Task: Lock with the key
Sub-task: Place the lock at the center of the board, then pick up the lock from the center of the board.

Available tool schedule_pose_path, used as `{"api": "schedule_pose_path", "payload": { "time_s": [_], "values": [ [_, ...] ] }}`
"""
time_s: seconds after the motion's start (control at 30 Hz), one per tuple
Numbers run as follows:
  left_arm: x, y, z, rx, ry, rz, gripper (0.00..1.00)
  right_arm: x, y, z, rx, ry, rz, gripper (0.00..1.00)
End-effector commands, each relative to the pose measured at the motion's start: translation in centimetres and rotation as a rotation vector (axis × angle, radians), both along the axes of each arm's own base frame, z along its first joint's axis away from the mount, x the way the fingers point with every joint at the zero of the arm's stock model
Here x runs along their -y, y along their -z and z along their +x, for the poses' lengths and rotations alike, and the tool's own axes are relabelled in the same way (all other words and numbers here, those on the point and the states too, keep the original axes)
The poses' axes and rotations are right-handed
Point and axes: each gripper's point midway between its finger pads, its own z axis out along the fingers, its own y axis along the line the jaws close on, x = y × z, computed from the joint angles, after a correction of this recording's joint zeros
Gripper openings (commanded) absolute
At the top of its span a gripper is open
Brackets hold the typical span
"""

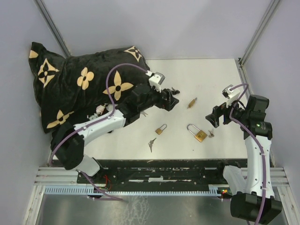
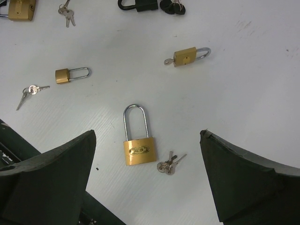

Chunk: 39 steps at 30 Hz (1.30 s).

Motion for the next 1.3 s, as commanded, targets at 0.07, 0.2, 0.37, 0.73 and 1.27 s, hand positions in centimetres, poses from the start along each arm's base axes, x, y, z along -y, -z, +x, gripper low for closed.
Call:
{"api": "schedule_pose_path", "payload": {
  "time_s": [0.07, 0.2, 0.37, 0.73, 1.27],
  "values": [
    [-2.4, -3.7, -3.3, 0.127, 0.061, -0.08, 0.99, -0.7, -1.7, -0.5, 0.088, -0.036, 0.01, 1.0],
    [-5.0, -5.3, -5.2, 0.163, 0.033, -0.11, 0.99, -0.6, -2.3, -0.6, 0.1, -0.033, 0.01, 1.0],
    [-8.4, -9.4, -8.3, 0.275, 0.027, -0.186, 0.99, -0.1, -4.7, -0.7, 0.116, 0.009, -0.01, 1.0],
    [-14.4, -17.7, -14.3, 0.351, 0.005, -0.335, 0.99, 0.2, -15.5, -2.1, 0.242, 0.17, 0.066, 1.0],
    [-16.4, -21.3, -17.3, 0.349, 0.039, -0.385, 0.99, -2.8, -22.9, -7.1, 0.362, 0.136, 0.217, 0.99]
  ]
}}
